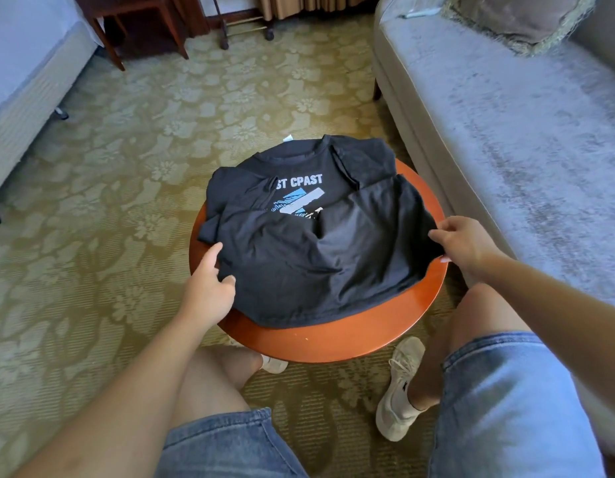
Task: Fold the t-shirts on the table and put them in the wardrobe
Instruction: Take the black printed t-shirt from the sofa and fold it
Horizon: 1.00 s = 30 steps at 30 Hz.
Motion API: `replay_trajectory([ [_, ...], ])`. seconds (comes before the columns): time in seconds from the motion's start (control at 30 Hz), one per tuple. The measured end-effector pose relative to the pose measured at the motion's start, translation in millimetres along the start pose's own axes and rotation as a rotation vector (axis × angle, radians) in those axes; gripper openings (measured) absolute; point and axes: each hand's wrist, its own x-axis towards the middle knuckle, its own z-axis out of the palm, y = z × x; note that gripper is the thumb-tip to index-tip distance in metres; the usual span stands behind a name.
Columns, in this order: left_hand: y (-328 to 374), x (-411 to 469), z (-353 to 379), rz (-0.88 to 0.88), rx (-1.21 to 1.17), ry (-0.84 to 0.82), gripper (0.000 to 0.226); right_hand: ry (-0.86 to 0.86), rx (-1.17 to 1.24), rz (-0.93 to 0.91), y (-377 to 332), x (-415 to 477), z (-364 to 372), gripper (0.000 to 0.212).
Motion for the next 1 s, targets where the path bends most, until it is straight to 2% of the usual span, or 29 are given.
replay_trajectory([
  [0.2, 0.3, -1.5, 6.1, 0.013, -0.067, 0.042, 0.057, -0.036, 0.23, 0.097, 8.0, -7.0, 2.9, 0.025],
  [0.33, 4.3, -1.6, 3.4, -0.023, -0.126, 0.048, 0.053, 0.018, 0.185, 0.079, 7.8, -10.3, -0.4, 0.035],
  [0.43, 9.3, -4.3, 2.6, -0.101, -0.155, -0.053, 0.058, 0.03, 0.171, 0.042, 5.9, -15.1, -5.7, 0.033],
  [0.53, 15.5, -8.7, 1.3, -0.126, -0.137, -0.088, 0.05, -0.021, 0.225, -0.013, 1.0, -22.1, -12.9, 0.028],
  [0.67, 22.3, -9.4, -1.9, -0.089, -0.241, 0.066, 0.021, -0.057, 0.304, -0.052, -7.3, -31.5, -15.1, 0.011],
  [0.8, 28.5, -13.5, 5.7, -0.063, -0.31, 0.096, 0.016, -0.26, 0.449, -0.108, -13.3, -38.5, 1.1, 0.02],
  [0.83, 29.4, -14.4, 7.5, -0.065, -0.322, 0.098, 0.017, -0.247, 0.474, -0.103, -11.3, -38.6, 5.5, 0.021],
  [0.9, 30.7, -16.0, 9.3, -0.069, -0.337, 0.101, 0.018, -0.105, 0.449, -0.06, -0.8, -35.9, 11.3, 0.02],
  [1.0, 27.6, -13.5, 10.8, -0.069, -0.34, 0.106, 0.019, 0.015, 0.24, -0.04, 15.9, -30.1, 17.8, 0.009],
])
